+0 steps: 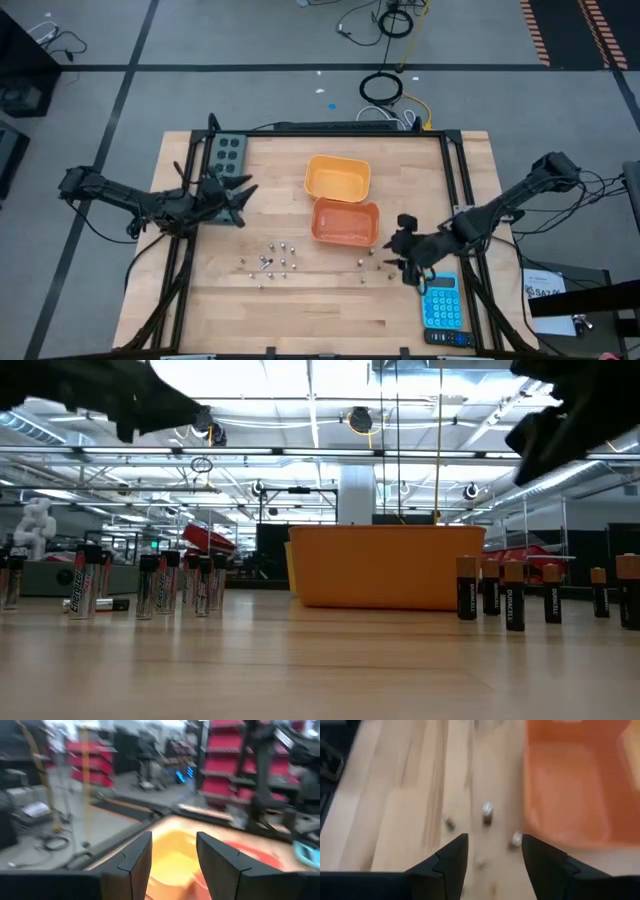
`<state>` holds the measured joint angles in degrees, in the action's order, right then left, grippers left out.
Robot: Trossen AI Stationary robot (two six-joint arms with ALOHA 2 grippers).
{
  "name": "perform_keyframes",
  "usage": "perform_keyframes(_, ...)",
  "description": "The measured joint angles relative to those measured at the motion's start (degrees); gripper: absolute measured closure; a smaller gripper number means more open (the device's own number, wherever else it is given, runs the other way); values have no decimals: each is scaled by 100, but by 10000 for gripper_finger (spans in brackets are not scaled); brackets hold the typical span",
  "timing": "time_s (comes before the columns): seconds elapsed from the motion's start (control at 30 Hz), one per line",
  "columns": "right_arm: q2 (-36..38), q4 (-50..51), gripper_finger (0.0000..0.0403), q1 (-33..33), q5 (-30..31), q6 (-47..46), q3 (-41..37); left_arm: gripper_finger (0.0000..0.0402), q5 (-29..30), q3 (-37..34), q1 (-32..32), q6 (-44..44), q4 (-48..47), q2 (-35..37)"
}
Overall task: Sort batteries
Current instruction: Put the black battery into the orange bin
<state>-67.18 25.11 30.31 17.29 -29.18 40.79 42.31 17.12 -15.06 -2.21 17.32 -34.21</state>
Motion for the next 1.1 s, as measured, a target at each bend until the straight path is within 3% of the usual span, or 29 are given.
perform_keyframes(0.2,-748,172,222,358,-243,-722,198,224,-74,393,-233,57,-417,-745)
perform_keyframes(0.4,-1056,589,222,807,230,-1545,489,182,-29,594,-179,273,-86,-1320)
perform_keyframes(0.97,-2293,653,222,1219,529,-2305,501,180,-161,844,-65,465,31,-1452)
perform_keyframes(1.1,-2522,642,239,1219,525,-2446,501,181,-161,844,-65,465,25,-1452)
